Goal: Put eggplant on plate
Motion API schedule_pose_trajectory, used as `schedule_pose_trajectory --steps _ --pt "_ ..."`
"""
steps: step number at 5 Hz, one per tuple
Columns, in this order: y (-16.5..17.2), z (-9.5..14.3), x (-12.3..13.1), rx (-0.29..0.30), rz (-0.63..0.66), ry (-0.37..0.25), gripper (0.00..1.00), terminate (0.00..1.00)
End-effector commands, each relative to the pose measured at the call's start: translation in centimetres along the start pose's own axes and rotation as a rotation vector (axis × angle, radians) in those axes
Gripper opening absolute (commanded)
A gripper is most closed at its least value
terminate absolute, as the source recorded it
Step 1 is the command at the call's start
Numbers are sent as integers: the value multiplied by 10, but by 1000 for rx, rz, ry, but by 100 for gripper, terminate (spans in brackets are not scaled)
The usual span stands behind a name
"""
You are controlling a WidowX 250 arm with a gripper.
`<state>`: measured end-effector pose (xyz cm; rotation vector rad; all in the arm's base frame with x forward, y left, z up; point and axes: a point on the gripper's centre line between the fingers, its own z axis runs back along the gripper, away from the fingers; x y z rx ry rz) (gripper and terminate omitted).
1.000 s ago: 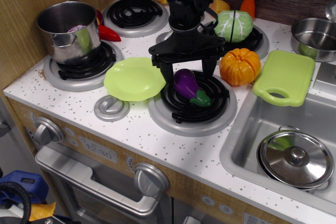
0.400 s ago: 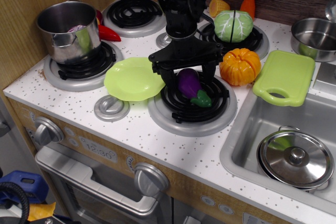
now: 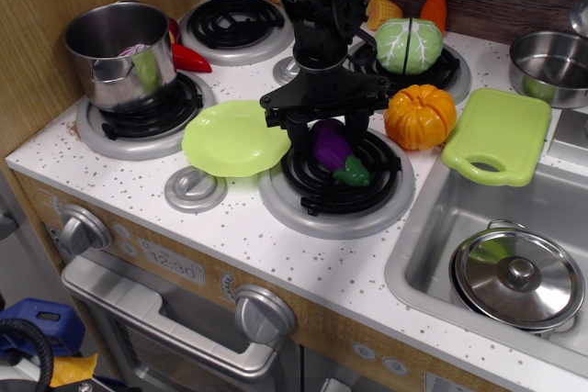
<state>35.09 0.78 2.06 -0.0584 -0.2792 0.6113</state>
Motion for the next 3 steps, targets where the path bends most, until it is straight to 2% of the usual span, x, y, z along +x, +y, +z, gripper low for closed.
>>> schedule_pose_trajectory --steps 1,2,3 --pt "-9 18 4 26 -4 12 100 0" --pt "-12 45 10 94 -8 50 100 0" --pt "-2 65 16 152 -28 45 100 0"
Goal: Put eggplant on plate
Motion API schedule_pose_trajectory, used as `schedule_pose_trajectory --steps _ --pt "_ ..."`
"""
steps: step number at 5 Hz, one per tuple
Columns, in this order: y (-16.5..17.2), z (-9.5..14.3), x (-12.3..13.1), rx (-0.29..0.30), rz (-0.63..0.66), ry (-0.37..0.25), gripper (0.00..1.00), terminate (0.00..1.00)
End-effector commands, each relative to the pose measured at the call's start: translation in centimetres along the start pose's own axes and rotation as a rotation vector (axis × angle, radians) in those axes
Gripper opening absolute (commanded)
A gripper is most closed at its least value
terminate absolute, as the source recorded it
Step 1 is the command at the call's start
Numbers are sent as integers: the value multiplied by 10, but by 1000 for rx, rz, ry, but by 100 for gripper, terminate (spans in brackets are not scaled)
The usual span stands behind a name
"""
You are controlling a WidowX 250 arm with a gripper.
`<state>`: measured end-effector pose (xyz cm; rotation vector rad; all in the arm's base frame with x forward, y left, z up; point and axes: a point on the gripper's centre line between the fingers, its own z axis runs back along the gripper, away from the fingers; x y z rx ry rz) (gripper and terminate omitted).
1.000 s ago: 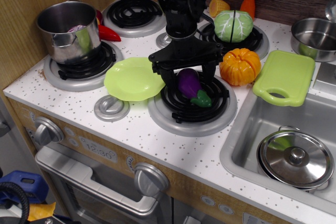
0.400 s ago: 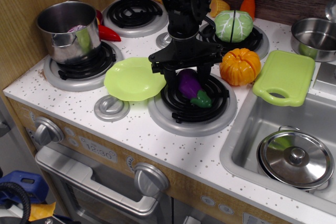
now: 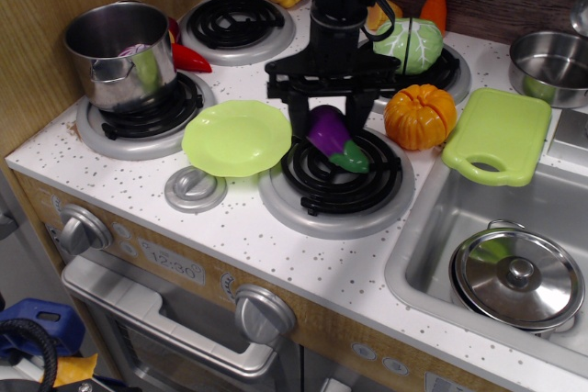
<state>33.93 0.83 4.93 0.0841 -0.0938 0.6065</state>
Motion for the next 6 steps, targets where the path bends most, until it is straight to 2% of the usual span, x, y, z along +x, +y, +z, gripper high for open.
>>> schedule_pose_trajectory --steps 1,2,3,4,6 --pt "27 42 28 1 -62 -118 100 0" --pt "53 42 48 18 -134 -162 100 0" --pt "70 31 60 -1 -188 -179 100 0" --pt "76 14 59 -25 -204 -188 100 0" --pt "82 7 45 -41 -202 -173 100 0"
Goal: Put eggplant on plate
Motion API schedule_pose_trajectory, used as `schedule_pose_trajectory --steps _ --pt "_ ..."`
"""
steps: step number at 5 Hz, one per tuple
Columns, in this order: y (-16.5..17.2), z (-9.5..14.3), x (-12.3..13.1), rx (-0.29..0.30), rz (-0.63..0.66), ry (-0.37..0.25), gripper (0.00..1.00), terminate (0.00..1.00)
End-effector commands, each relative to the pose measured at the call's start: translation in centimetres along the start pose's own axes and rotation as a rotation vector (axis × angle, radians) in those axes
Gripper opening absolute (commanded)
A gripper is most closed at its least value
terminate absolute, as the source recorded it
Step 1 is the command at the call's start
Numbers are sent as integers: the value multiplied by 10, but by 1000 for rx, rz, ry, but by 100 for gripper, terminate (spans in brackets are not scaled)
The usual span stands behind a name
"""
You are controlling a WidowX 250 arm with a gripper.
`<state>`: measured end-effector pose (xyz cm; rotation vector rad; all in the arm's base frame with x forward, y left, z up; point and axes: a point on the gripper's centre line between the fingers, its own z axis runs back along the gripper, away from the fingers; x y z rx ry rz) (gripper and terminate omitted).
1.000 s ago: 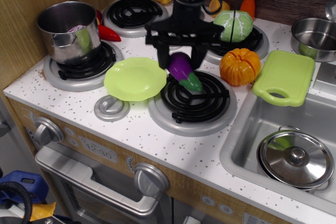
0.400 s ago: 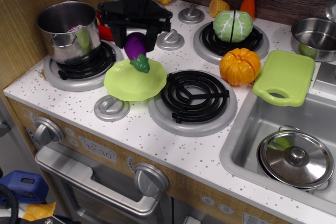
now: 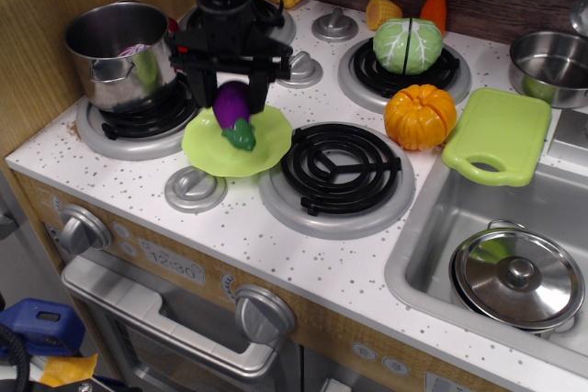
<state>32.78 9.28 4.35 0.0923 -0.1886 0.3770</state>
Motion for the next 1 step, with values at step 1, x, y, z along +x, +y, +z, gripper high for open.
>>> schedule_pose_trajectory --steps 1 --pt "10 16 7 -43 22 -75 100 100"
